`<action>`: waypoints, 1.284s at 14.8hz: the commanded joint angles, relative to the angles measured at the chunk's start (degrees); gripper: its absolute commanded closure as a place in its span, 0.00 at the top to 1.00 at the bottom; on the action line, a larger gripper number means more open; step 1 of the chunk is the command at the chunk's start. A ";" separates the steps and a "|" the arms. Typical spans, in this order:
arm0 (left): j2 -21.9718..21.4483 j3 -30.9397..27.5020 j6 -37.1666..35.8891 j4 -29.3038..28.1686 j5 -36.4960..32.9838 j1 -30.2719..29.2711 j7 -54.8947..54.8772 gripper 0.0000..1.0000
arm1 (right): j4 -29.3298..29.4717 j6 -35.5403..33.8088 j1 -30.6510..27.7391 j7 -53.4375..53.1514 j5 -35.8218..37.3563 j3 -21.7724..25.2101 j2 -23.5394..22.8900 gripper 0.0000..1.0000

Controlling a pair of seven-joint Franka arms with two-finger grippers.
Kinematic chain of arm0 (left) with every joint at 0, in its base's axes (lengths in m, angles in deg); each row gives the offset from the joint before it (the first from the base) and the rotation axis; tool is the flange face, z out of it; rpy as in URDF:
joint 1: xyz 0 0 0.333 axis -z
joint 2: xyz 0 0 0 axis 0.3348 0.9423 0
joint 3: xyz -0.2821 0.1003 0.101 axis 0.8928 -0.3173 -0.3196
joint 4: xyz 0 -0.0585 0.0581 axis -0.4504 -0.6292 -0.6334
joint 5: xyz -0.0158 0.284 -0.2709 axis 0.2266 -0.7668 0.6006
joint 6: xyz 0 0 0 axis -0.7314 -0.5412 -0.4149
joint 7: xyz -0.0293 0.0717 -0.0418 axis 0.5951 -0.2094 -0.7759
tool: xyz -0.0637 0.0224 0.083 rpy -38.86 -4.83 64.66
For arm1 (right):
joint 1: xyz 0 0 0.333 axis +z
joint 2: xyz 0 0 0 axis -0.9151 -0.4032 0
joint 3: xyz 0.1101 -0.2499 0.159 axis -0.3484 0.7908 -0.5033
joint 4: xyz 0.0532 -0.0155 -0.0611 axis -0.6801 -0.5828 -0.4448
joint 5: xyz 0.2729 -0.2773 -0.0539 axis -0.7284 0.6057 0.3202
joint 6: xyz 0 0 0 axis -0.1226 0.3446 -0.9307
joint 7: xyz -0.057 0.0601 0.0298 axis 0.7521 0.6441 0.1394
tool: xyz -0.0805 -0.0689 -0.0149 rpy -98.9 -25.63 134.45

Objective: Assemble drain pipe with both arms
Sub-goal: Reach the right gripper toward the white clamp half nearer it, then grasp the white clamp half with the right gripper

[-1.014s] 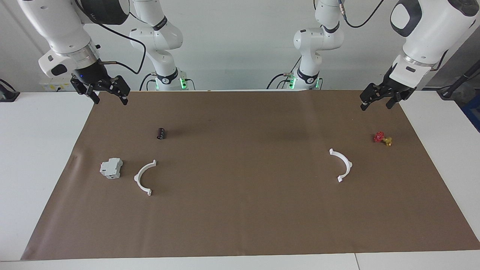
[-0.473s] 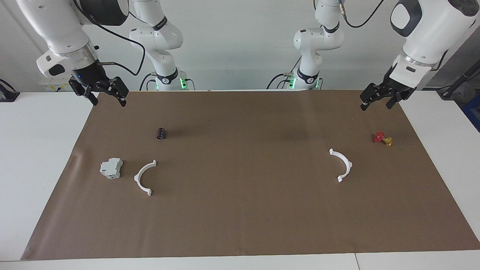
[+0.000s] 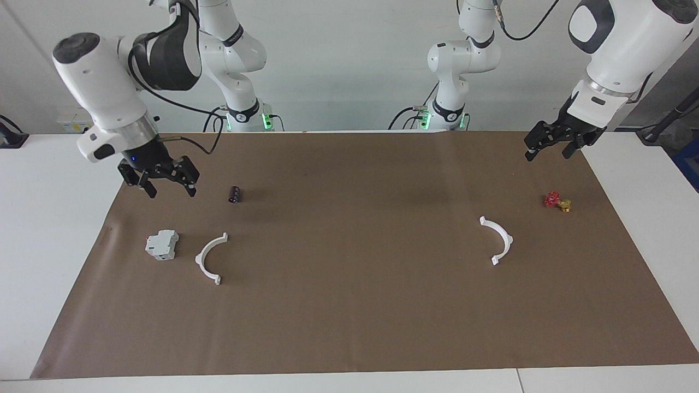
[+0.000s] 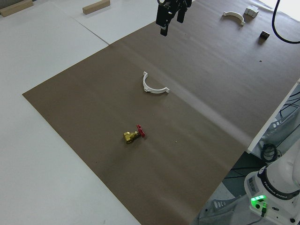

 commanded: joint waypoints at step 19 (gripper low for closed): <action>-0.66 0.38 1.63 -1.22 0.10 -0.83 -0.87 1.00 | -8.80 24.68 -1.58 18.53 -4.95 -0.32 -16.70 0.31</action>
